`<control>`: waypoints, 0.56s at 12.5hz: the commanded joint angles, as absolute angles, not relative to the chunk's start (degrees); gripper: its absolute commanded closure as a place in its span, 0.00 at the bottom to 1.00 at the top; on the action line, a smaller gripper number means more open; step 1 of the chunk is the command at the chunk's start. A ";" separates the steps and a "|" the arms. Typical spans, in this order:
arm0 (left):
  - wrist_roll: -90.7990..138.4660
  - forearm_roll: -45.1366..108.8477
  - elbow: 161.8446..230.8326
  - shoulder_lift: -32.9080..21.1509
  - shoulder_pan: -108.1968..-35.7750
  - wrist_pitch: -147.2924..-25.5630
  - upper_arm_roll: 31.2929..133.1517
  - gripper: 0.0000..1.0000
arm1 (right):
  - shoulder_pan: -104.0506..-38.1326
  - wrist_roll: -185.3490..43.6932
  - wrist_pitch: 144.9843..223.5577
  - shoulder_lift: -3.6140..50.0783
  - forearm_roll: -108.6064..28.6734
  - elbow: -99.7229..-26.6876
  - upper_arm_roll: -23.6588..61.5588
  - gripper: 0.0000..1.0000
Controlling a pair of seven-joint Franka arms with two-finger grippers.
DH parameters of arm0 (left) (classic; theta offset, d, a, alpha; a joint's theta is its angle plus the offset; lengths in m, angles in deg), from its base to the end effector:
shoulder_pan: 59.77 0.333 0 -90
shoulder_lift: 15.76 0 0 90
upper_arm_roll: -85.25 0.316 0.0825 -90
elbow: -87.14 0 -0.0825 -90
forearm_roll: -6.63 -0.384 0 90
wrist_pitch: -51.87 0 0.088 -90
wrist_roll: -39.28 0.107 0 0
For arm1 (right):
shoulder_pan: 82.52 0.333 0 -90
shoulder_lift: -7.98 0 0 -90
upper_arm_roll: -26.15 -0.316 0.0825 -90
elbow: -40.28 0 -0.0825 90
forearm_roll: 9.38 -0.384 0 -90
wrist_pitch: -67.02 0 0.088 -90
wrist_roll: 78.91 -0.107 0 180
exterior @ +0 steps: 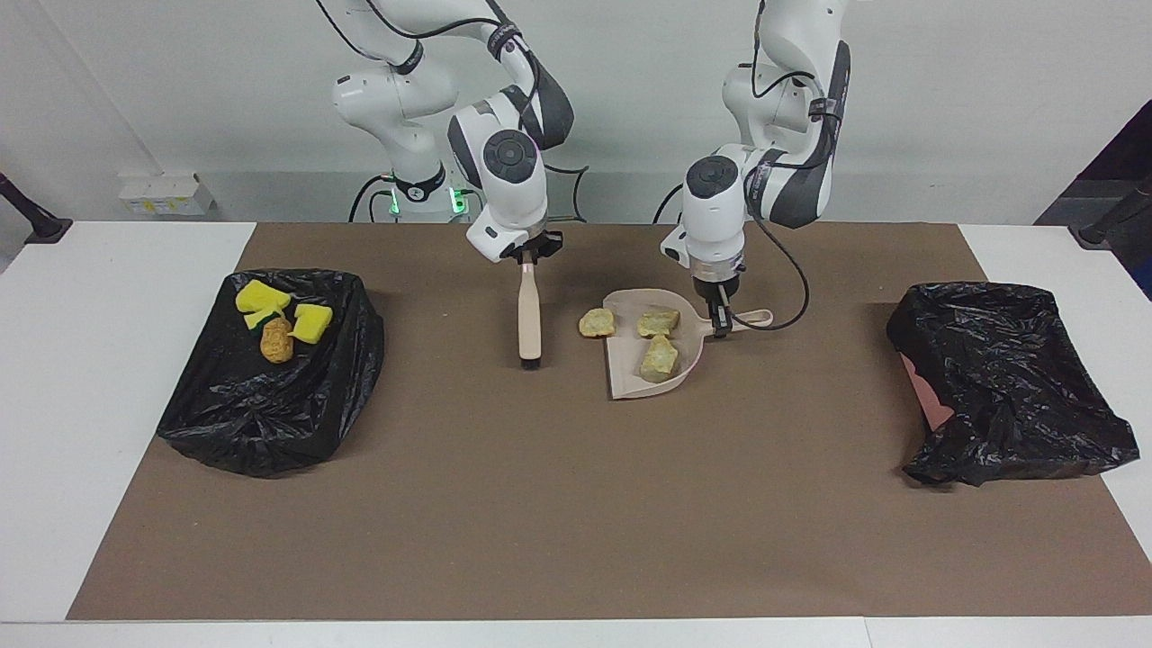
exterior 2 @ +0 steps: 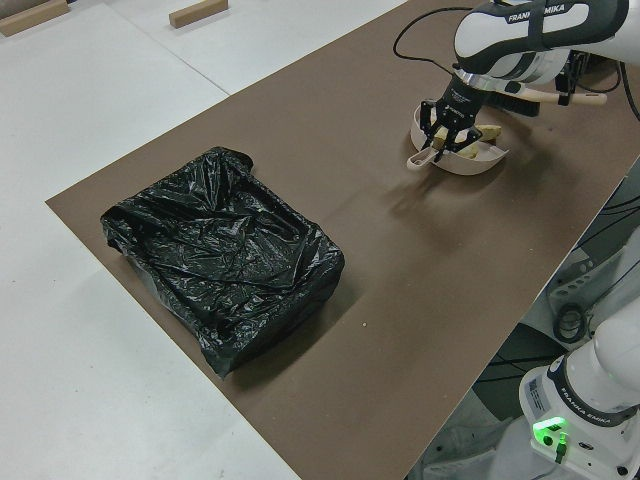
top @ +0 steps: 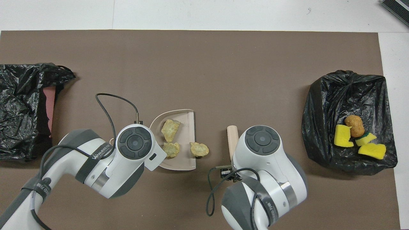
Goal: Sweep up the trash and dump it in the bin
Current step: 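Sweep the bread chunks into the dustpan with the right gripper's brush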
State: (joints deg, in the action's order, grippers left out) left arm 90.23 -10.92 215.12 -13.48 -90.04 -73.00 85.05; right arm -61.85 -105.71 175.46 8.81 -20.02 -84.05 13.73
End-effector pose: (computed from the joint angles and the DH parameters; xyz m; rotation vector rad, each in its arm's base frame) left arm 0.4540 -0.2540 0.3468 -2.0202 2.0988 0.1974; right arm 0.4138 0.2858 0.3675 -3.0953 -0.0393 0.5257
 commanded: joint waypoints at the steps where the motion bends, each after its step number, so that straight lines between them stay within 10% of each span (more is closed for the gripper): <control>1: 87.18 -13.14 214.85 -14.36 -91.94 -69.43 85.60 1.00 | -58.89 -105.63 182.12 11.48 -25.60 -84.17 13.23 1.00; 7: 87.18 -14.29 214.93 -14.45 -91.85 -69.86 85.51 1.00 | -52.46 -109.93 189.47 14.57 -34.69 -78.20 13.32 1.00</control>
